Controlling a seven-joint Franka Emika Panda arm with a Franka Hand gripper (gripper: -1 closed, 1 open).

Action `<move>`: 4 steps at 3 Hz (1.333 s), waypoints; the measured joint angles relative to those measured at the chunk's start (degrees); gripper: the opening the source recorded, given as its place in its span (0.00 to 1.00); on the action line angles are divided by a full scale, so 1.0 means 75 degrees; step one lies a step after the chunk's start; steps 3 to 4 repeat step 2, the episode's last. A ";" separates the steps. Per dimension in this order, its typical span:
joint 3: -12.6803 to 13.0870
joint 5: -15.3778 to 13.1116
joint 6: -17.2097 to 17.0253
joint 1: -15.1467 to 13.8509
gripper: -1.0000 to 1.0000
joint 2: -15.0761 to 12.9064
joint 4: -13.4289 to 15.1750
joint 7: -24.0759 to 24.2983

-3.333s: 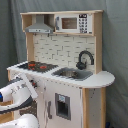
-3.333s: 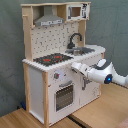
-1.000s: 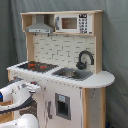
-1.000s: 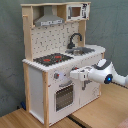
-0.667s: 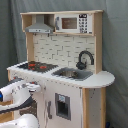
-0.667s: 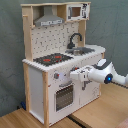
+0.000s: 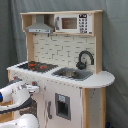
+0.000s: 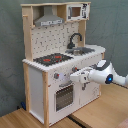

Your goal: Play with the kitchen

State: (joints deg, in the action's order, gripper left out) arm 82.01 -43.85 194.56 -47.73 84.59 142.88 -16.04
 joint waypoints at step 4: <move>-0.0443 0.0002 0.0454 0.0960 1.00 -0.0046 0.0939 0.0103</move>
